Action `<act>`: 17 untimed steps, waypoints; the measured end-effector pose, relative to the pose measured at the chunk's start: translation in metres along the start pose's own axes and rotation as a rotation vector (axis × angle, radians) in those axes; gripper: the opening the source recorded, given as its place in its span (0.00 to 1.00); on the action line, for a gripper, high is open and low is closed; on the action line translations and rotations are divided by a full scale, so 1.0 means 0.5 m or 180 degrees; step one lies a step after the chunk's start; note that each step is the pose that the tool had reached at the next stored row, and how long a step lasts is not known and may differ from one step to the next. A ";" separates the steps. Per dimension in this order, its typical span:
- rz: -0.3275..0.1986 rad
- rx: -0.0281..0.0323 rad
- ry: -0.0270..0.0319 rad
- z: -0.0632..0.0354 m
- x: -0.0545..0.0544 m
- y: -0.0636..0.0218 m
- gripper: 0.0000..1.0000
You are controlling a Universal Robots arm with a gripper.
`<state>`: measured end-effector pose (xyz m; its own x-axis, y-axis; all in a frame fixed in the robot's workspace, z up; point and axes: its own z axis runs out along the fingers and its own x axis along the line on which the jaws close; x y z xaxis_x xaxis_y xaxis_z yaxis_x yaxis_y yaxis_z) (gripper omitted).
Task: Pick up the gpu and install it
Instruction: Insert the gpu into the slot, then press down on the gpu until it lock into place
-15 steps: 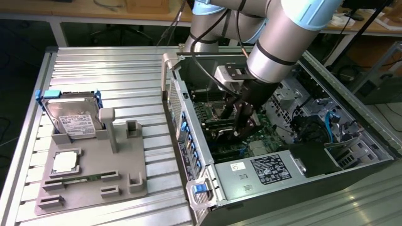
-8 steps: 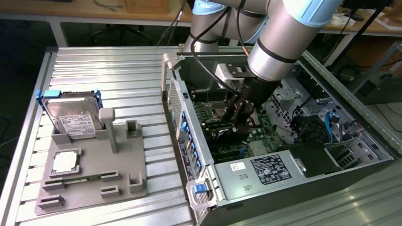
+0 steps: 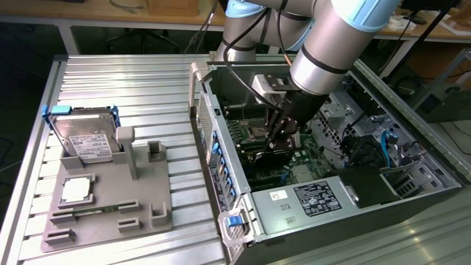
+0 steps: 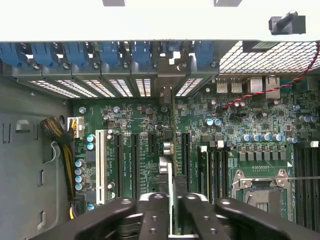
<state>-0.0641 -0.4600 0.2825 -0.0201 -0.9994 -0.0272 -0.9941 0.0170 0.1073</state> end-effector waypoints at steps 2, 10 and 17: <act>0.0000 0.0000 0.0000 0.000 0.000 0.000 0.11; 0.0000 0.0000 0.0000 0.000 0.000 0.000 0.11; 0.0000 0.0004 0.0001 0.001 0.000 0.000 0.11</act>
<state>-0.0642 -0.4599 0.2821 -0.0200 -0.9994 -0.0270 -0.9942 0.0171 0.1060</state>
